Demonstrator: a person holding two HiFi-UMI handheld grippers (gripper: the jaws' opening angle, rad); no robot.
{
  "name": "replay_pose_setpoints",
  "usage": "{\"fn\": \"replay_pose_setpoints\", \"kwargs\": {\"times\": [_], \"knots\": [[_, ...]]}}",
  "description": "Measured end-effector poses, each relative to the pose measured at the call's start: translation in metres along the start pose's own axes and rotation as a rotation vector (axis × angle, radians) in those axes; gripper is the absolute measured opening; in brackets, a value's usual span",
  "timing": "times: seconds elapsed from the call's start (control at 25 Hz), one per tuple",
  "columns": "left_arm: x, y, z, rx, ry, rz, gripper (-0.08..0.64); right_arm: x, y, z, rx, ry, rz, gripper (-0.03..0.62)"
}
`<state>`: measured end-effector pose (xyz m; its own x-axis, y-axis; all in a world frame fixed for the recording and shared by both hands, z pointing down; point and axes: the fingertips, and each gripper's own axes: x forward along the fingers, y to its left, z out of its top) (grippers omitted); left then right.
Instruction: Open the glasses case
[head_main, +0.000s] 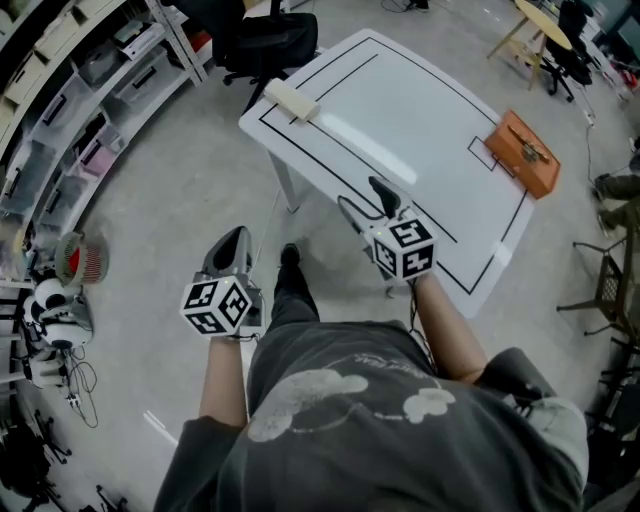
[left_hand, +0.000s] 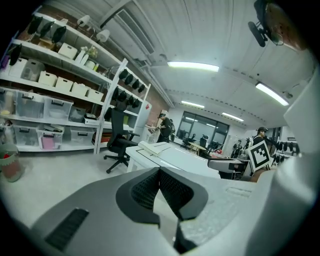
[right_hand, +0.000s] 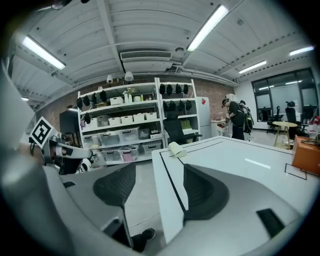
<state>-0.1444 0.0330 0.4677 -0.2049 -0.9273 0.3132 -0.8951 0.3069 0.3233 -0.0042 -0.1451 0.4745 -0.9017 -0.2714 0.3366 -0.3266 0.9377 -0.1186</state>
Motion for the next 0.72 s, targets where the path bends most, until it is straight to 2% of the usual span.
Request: {"fn": "replay_pose_setpoints", "kwargs": {"times": [0.12, 0.4, 0.72], "knots": [[0.032, 0.016, 0.014, 0.001, 0.02, -0.043, 0.002, 0.022, -0.012, 0.009, 0.012, 0.01, -0.044, 0.285], [0.124, 0.054, 0.06, 0.06, 0.079, -0.138, 0.002, 0.084, -0.044, 0.033, 0.026, 0.04, -0.131, 0.268], [0.221, 0.083, 0.094, 0.152, 0.184, -0.26, 0.003, 0.161, -0.059, 0.047, 0.01, 0.135, -0.167, 0.253]]}}
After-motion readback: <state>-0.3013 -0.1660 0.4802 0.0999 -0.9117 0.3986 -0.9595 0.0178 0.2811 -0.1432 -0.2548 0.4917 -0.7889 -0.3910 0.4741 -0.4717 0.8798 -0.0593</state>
